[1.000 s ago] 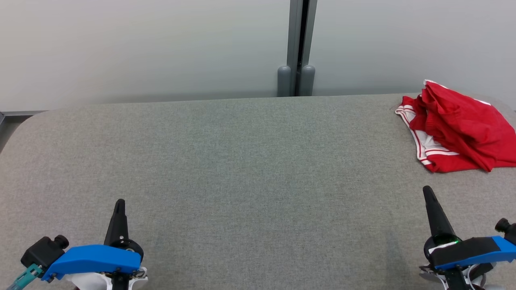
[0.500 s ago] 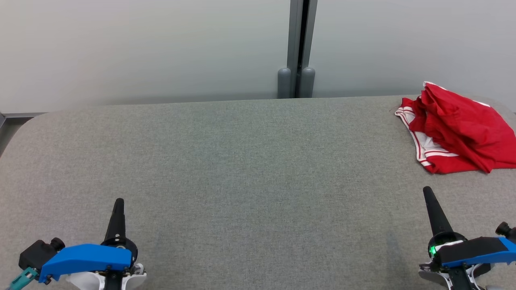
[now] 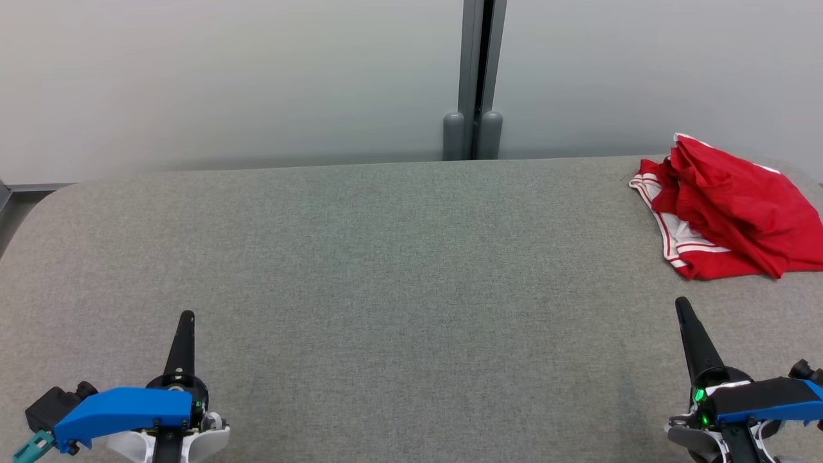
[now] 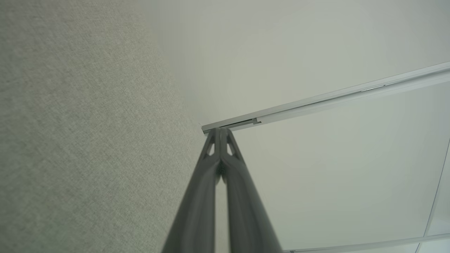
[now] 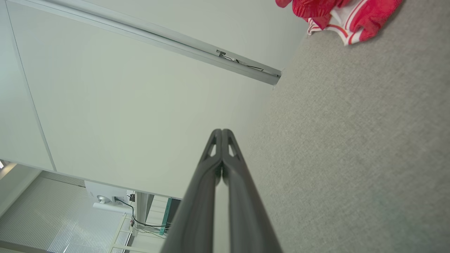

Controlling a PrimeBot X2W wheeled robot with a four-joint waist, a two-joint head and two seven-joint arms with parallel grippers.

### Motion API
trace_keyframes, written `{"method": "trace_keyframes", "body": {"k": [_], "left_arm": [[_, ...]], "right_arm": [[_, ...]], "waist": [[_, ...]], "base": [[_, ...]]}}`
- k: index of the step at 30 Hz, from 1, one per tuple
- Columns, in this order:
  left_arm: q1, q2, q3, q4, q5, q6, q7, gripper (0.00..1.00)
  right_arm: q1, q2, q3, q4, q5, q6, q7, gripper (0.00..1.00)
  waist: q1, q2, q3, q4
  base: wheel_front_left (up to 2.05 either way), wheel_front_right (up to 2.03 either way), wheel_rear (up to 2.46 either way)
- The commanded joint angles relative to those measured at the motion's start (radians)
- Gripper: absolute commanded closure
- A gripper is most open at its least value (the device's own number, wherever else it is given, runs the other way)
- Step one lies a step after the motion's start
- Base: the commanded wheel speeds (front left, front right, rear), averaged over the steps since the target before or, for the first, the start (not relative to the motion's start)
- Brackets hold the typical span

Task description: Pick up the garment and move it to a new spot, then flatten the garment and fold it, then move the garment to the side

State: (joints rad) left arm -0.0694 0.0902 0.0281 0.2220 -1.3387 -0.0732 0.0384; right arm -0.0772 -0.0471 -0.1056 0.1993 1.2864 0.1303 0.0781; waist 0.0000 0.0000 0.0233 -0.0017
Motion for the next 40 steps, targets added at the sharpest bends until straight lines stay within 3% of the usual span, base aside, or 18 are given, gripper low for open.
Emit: {"method": "trace_keyframes", "body": {"k": [1, 40], "left_arm": [[-0.023, -0.001, 0.012, -0.003, -0.02, -0.01, 0.005, 1.0], [-0.043, -0.033, 0.079, 0.023, -0.272, -0.061, 0.069, 1.0]], "right_arm": [[-0.022, -0.005, -0.004, -0.002, 0.024, 0.001, 0.005, 1.0], [-0.037, -0.005, -0.01, 0.046, 0.315, 0.001, 0.036, 1.0]], "waist": [[0.0, 0.0, -0.001, 0.0], [0.0, 0.0, -0.019, 0.002]], "base": [[0.0, 0.0, 0.0], [0.0, 0.0, 0.0]]}}
